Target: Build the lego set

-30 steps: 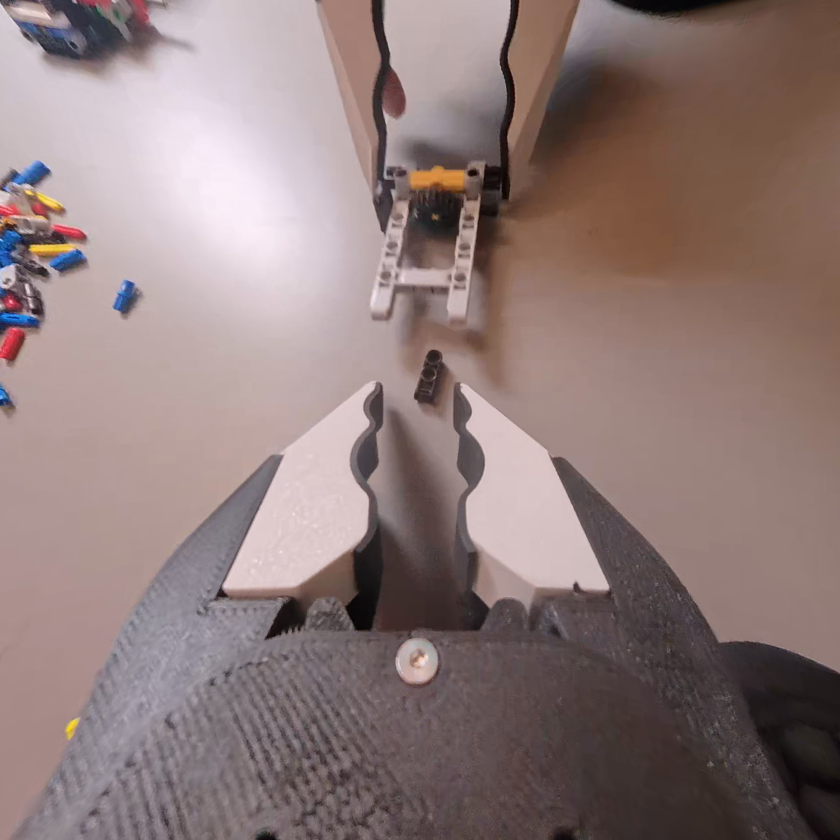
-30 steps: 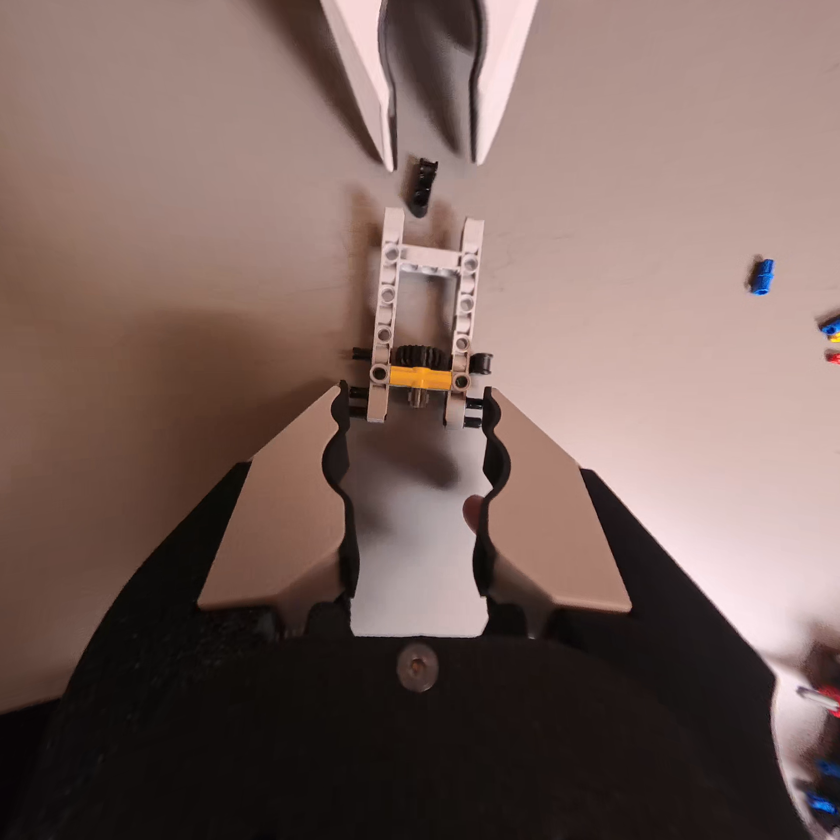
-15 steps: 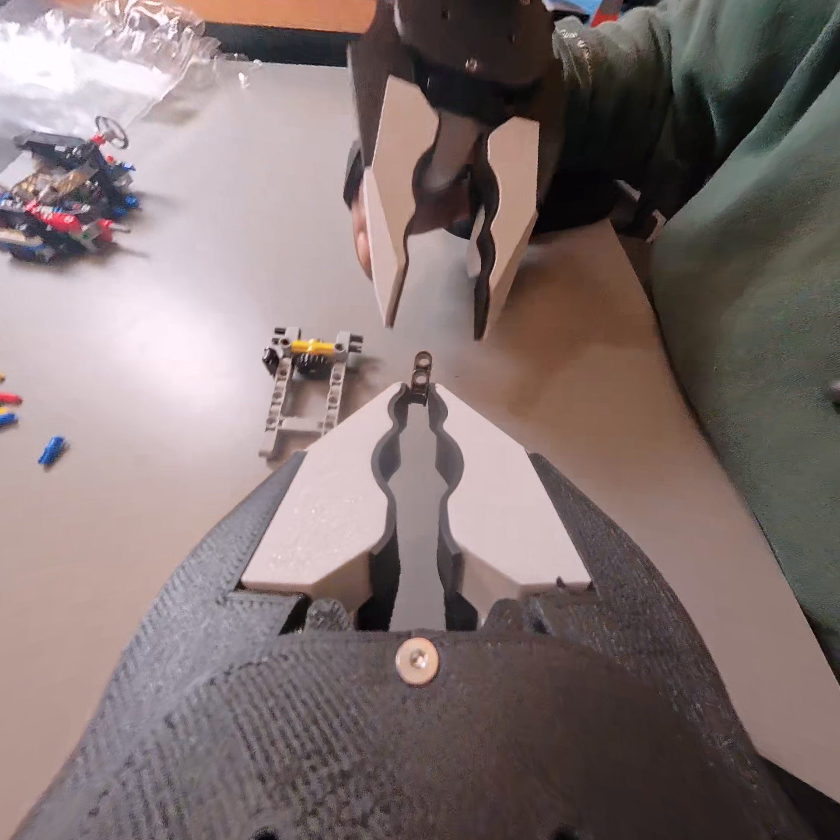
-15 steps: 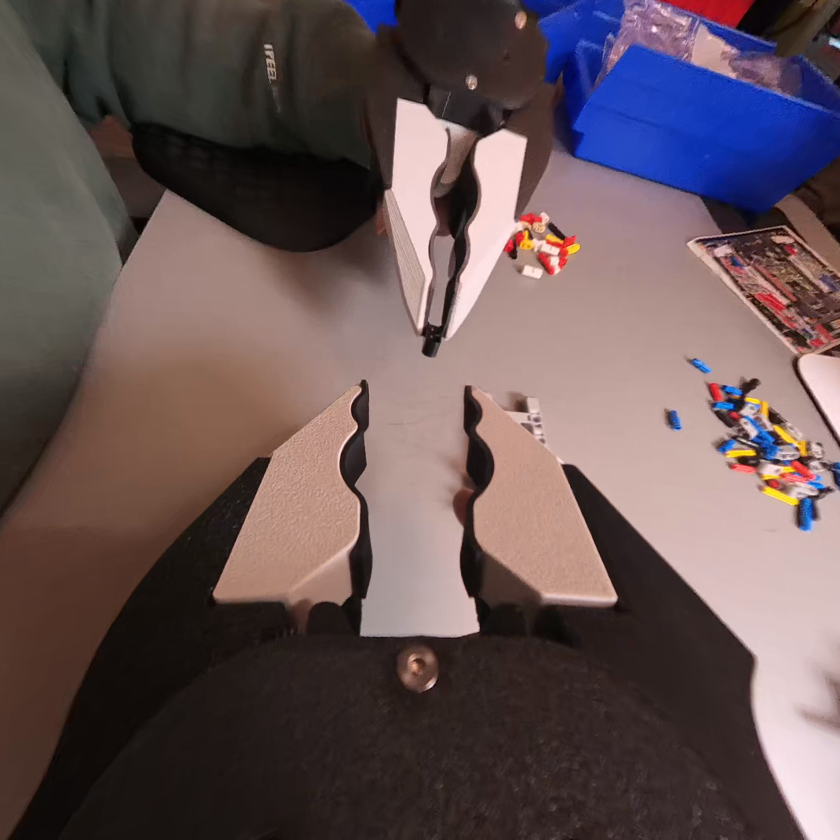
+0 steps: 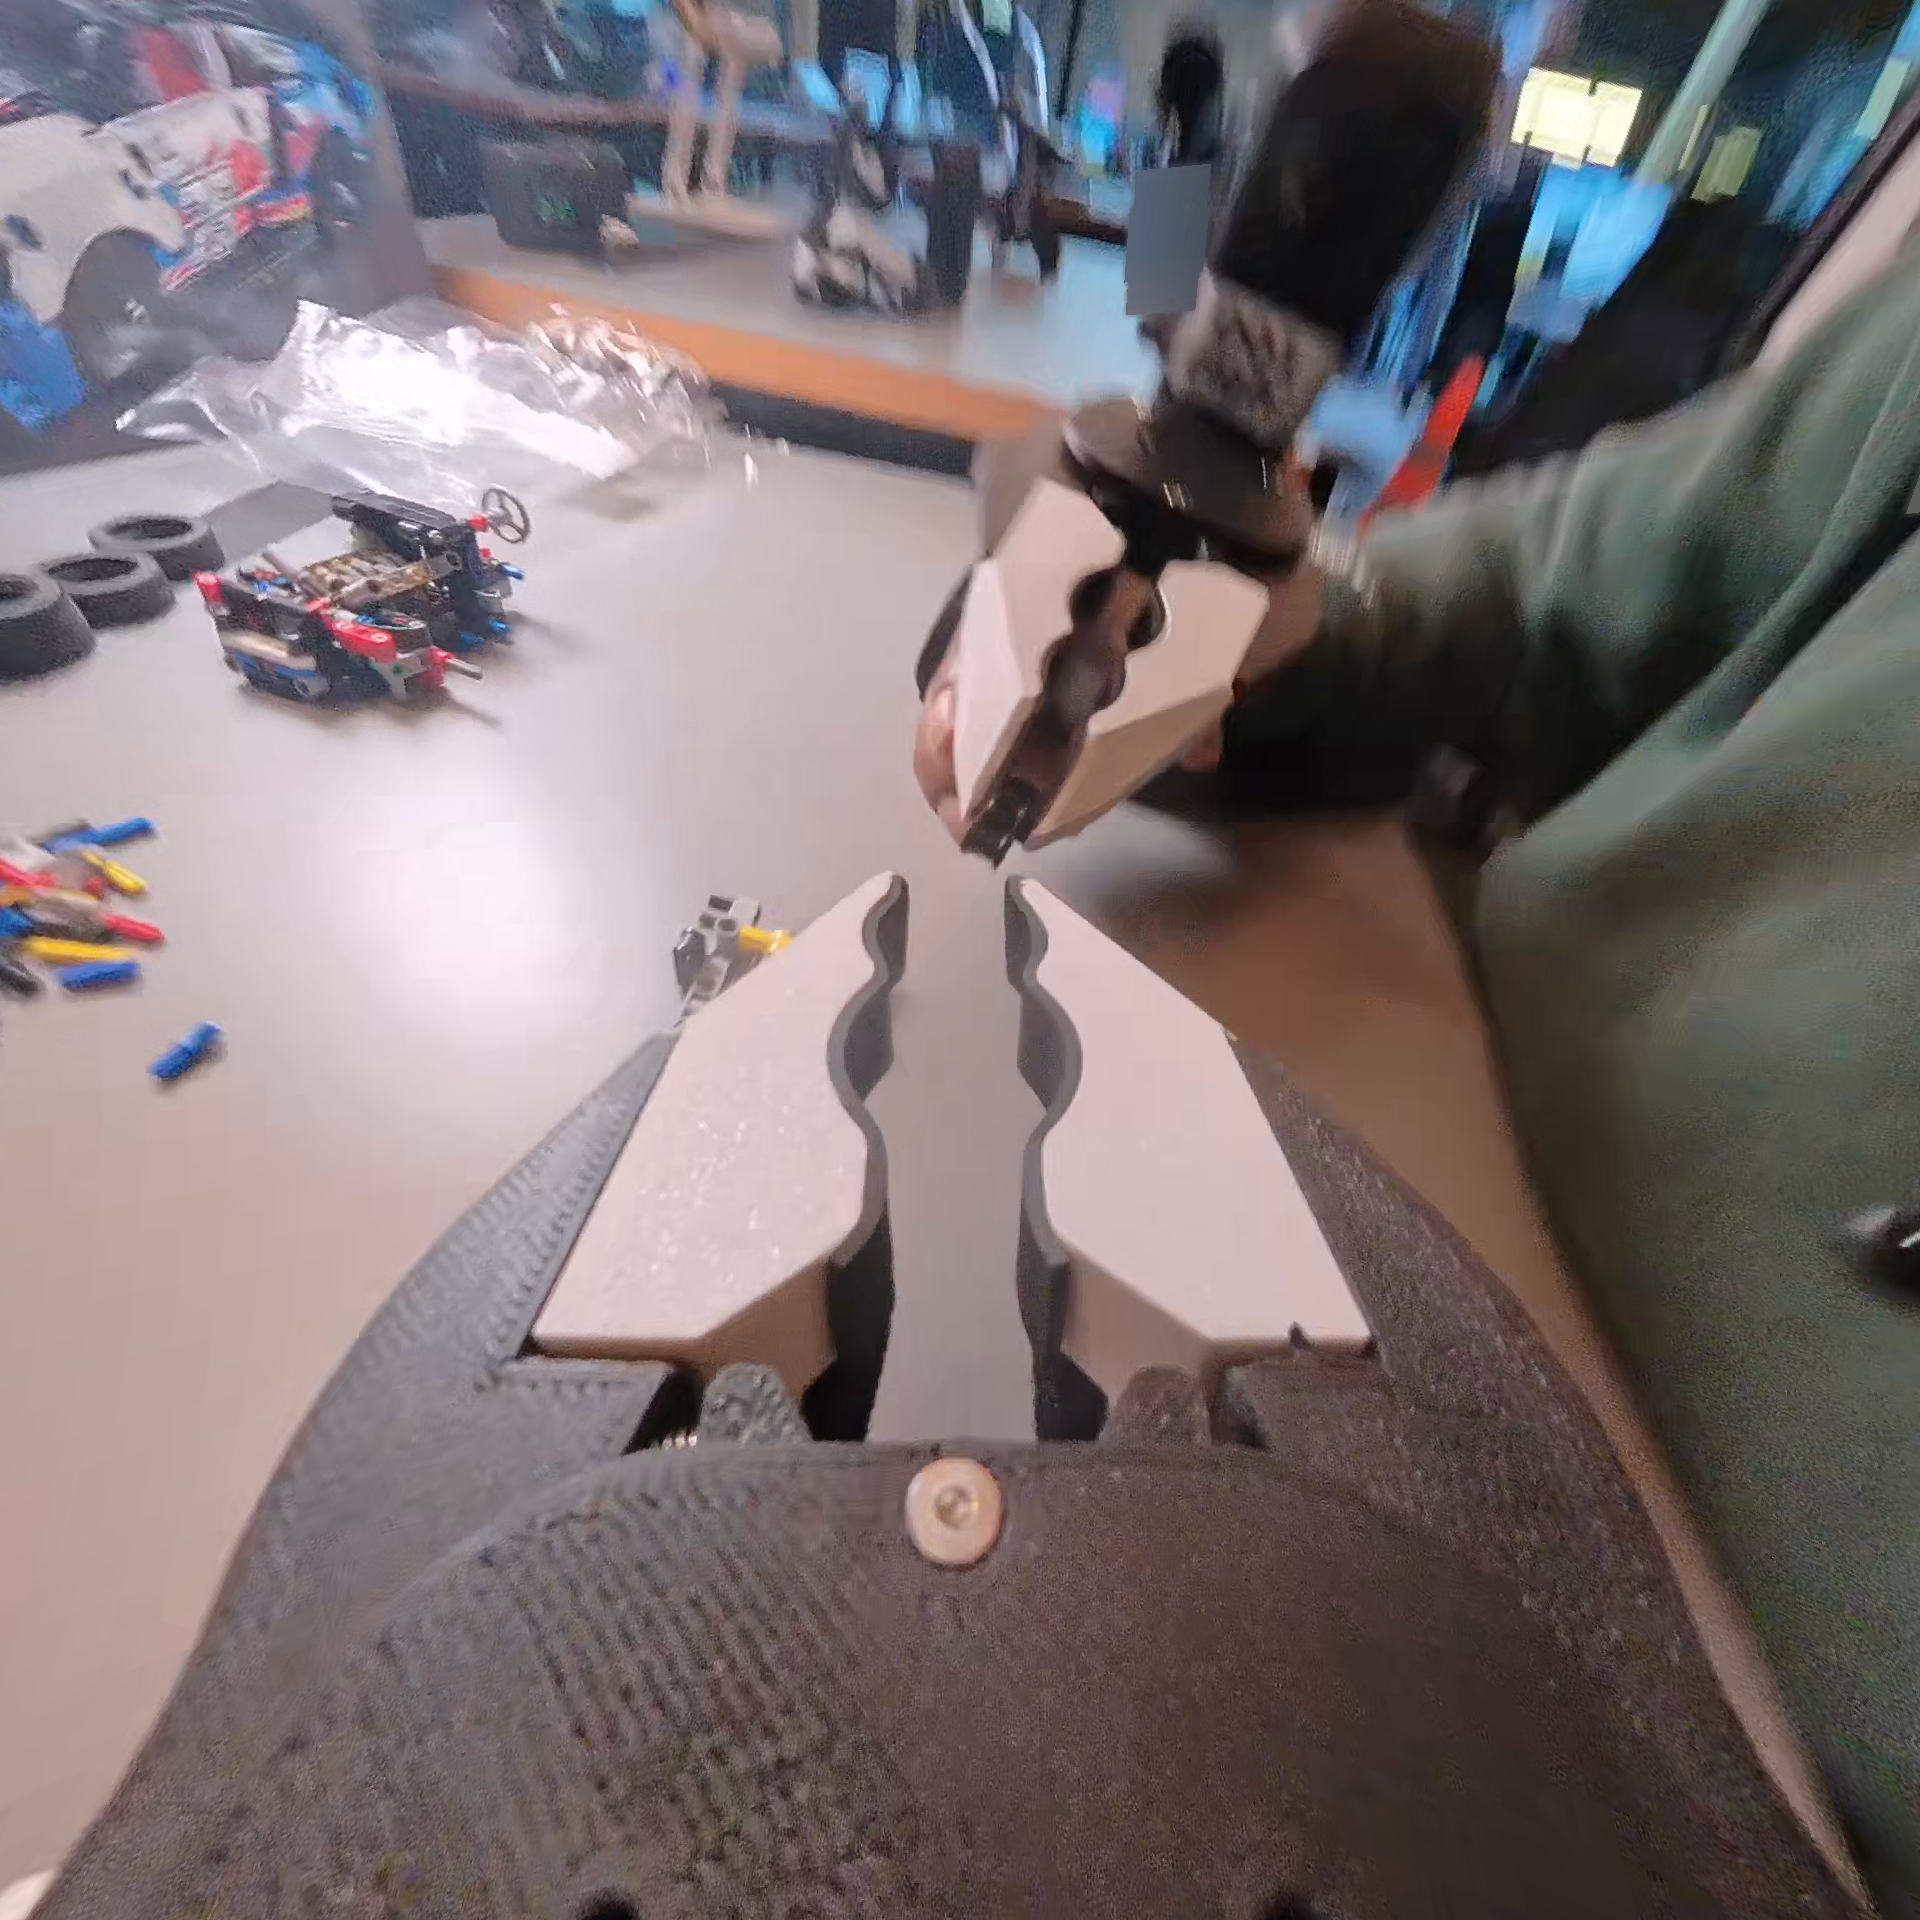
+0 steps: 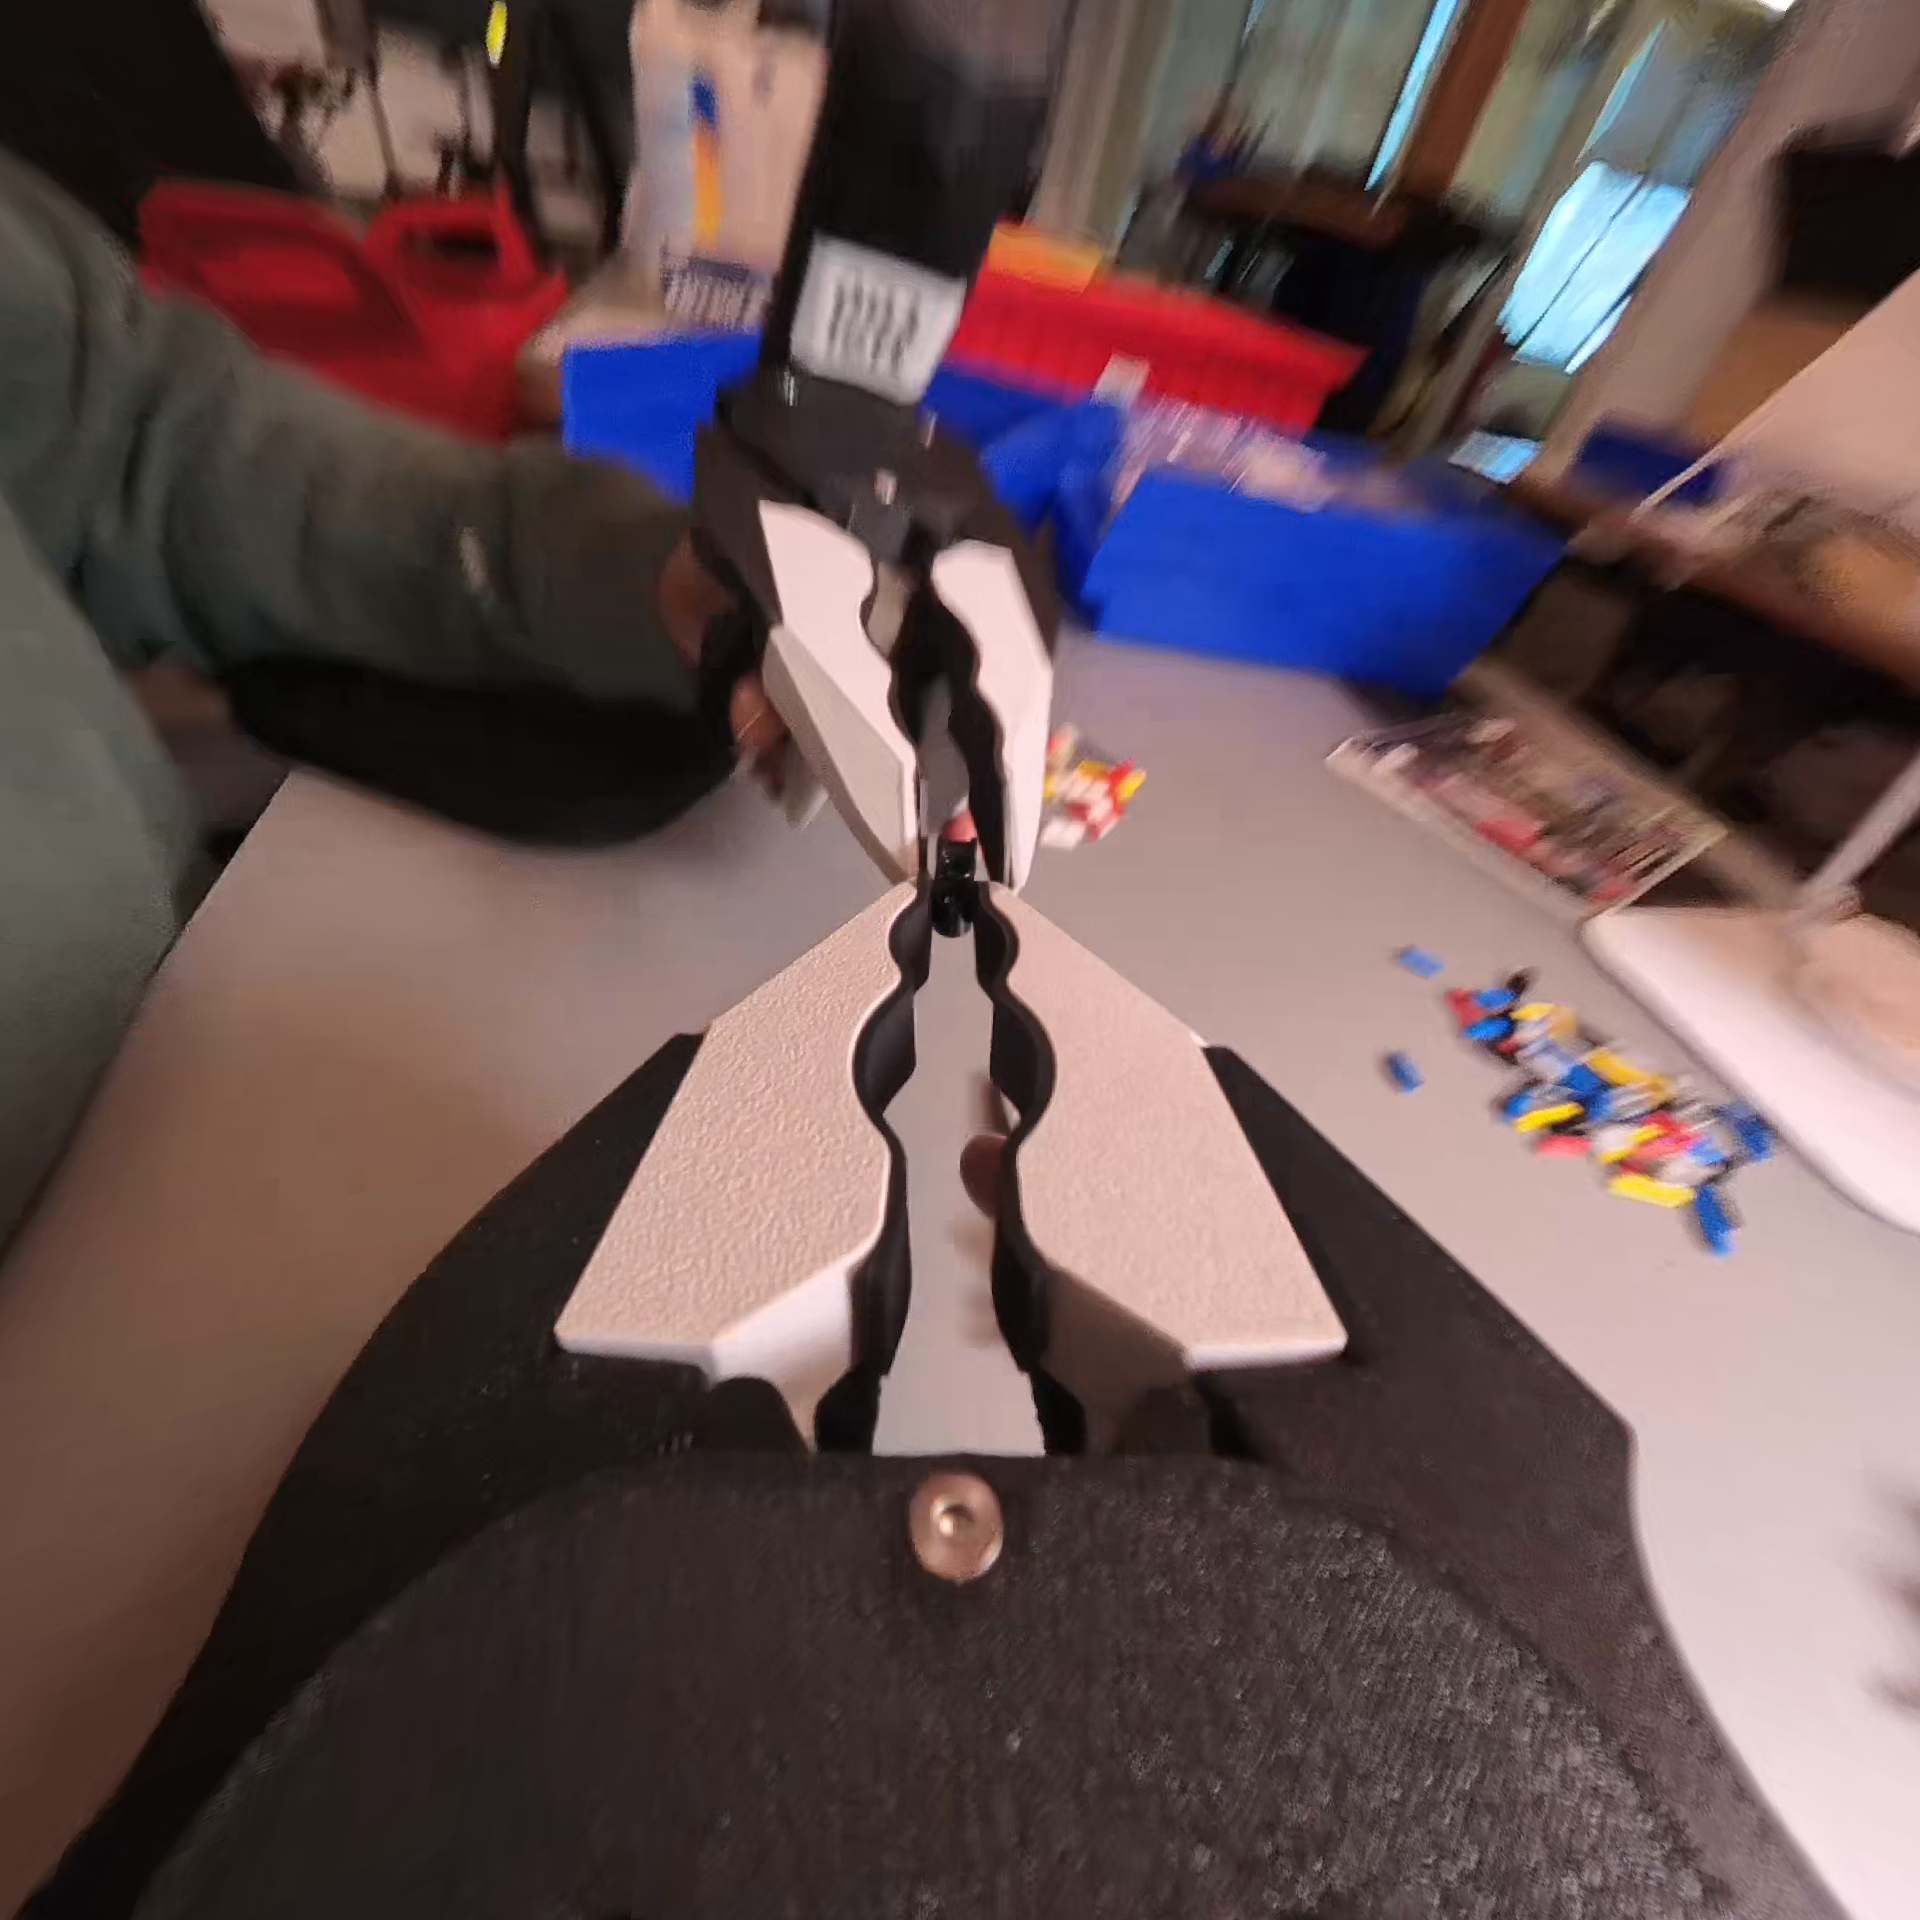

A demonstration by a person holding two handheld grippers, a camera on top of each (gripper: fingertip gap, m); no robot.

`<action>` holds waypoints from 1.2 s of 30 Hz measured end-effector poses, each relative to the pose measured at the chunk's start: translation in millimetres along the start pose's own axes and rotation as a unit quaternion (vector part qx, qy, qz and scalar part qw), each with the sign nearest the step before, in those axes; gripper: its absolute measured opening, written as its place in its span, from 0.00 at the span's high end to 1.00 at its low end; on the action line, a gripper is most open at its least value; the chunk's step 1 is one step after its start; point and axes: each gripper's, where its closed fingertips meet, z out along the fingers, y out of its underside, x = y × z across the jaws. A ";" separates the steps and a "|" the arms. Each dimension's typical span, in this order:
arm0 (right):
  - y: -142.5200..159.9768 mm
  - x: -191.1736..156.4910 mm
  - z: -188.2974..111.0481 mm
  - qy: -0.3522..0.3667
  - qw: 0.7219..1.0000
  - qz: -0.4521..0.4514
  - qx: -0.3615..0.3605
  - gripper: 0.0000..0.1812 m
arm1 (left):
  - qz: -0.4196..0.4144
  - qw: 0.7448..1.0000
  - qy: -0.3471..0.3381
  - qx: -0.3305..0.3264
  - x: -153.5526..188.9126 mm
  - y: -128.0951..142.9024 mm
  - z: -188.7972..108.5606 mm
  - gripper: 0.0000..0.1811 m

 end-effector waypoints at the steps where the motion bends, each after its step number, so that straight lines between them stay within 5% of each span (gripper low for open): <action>1: -10.4 6.7 -3.4 0.030 0.999 -0.019 0.030 0.97 | -0.058 0.998 0.015 0.032 -2.3 -8.0 -2.4 0.90; 7: -38.4 22.9 -14.1 0.182 0.959 -0.202 0.085 0.97 | -0.290 0.934 0.113 0.173 -6.3 -42.1 -9.0 0.91; 16: -30.9 18.5 -3.8 0.216 0.929 -0.297 0.053 0.97 | -0.304 0.928 0.131 0.173 1.3 -43.4 -0.5 0.97; 19: -21.6 18.9 0.5 0.191 0.943 -0.269 0.036 0.96 | -0.261 0.953 0.094 0.126 -2.4 -33.5 0.9 0.97; 23: 1.4 11.9 5.6 0.099 0.977 -0.188 -0.015 0.92 | -0.127 0.992 -0.011 -0.017 -12.8 -2.0 2.9 0.97; 29: 36.1 -2.5 13.1 0.029 0.980 -0.163 -0.114 0.88 | -0.059 0.985 -0.051 -0.152 -10.5 36.0 11.2 0.97; 36: 52.3 -7.4 14.0 0.010 0.975 -0.161 -0.154 0.96 | -0.057 0.981 -0.037 -0.180 -4.8 46.7 15.6 0.97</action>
